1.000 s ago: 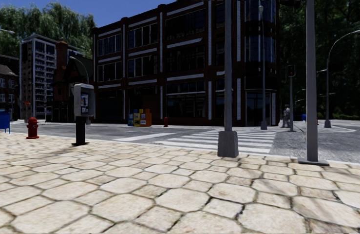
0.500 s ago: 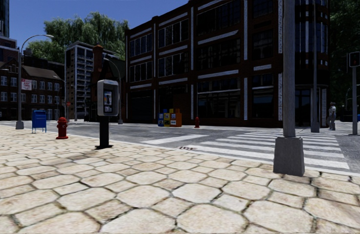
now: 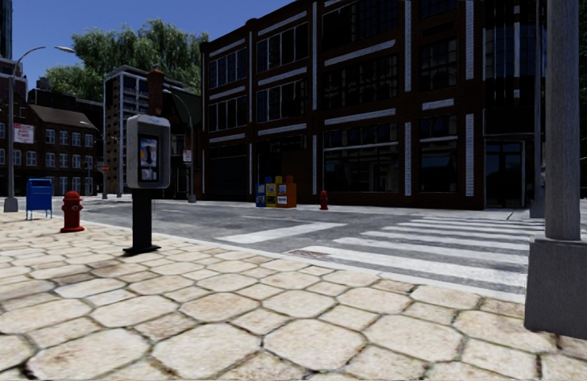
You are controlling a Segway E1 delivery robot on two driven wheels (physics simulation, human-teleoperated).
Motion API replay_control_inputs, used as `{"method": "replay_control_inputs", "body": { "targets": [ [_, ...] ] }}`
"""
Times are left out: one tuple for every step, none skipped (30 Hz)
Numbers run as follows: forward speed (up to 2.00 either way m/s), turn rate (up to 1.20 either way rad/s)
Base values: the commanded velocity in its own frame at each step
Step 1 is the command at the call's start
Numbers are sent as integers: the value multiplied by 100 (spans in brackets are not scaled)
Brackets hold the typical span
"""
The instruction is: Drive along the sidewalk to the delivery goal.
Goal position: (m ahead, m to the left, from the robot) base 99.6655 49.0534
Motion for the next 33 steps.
{"method": "replay_control_inputs", "body": {
  "targets": [
    [182, 0],
    [182, -4],
    [182, -18],
    [182, -30],
    [182, -30],
    [182, -48],
    [182, -74],
    [182, -93],
    [182, -100],
    [182, -102],
    [182, -102],
    [182, -102],
    [182, -102],
    [182, -103],
    [182, -64],
    [182, -13],
    [182, 0],
    [182, 0],
    [182, 0],
    [182, 0],
    [182, 0],
    [182, 0],
    [182, 0],
    [182, 0],
    [182, 0],
    [182, 0],
    [182, 0],
    [182, 0],
    [182, 0],
    [182, 0],
    [182, 0],
    [182, 0],
    [182, 0]
  ]
}}
